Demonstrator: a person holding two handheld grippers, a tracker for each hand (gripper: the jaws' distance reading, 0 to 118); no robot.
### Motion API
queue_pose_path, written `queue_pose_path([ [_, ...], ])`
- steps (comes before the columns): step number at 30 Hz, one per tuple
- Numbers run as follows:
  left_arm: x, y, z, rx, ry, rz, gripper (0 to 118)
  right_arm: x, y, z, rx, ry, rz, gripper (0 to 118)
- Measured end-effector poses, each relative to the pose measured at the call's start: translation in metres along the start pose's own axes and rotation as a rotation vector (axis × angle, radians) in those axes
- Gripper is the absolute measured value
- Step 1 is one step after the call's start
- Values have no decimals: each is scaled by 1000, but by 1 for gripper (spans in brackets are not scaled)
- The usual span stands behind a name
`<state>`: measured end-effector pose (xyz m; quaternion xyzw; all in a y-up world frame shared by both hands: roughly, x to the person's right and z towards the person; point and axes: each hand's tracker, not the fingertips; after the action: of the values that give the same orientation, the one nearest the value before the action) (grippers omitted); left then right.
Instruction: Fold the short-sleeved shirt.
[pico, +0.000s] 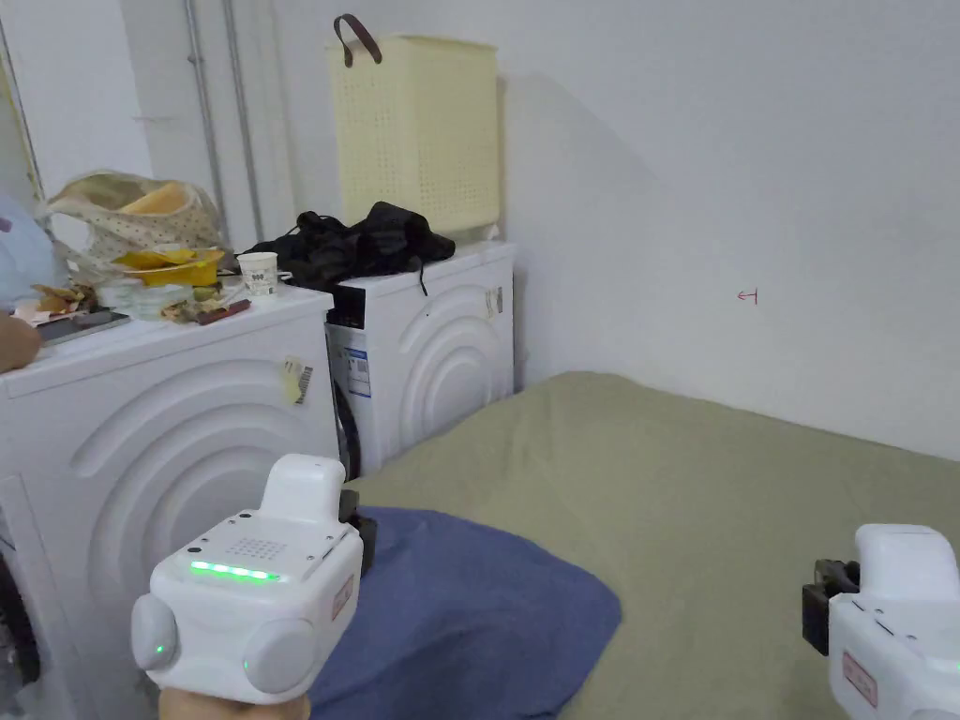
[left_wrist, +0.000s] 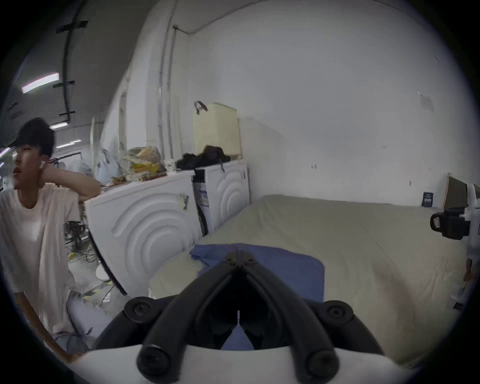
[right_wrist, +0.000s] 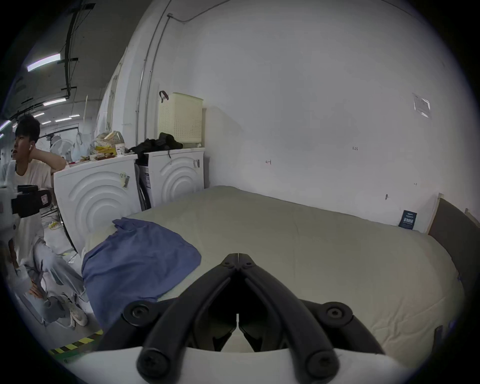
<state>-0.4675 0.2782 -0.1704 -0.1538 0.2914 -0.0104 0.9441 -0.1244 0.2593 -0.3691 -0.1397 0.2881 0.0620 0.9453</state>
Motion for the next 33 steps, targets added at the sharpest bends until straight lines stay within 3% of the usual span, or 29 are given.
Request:
queue_pose_path([
  [6,27,42,-109,-126,-55,-135,0,22,-11,-27,-30,-49,10,0],
  [12,51,72,-225,-516,-252,-98,0,39,-37,-53,-93,-84,25,0],
  [15,64,47,-275,-695,-275,-155,0,48,-55,-59,-133,-88,6,0],
  [19,79,-8,-315,-984,-344,-117,0,57,-78,-65,-208,-99,-10,0],
  [21,84,-28,-326,-1066,-313,-199,2,61,-85,-69,-230,-98,-17,0],
  [22,86,-37,-330,-1071,-285,-214,21,64,-88,-72,-245,-92,-28,0],
  [23,86,-41,-333,-1070,-287,-195,78,65,-91,-74,-249,-90,-28,0],
  [24,84,-45,-335,-1069,-304,-164,116,66,-93,-76,-257,-96,-29,0],
  [28,79,-56,-341,-1063,-372,22,112,66,-99,-83,-281,-90,-32,0],
  [33,90,-65,-341,-1078,-375,-61,108,62,-101,-84,-285,-73,-40,0],
])
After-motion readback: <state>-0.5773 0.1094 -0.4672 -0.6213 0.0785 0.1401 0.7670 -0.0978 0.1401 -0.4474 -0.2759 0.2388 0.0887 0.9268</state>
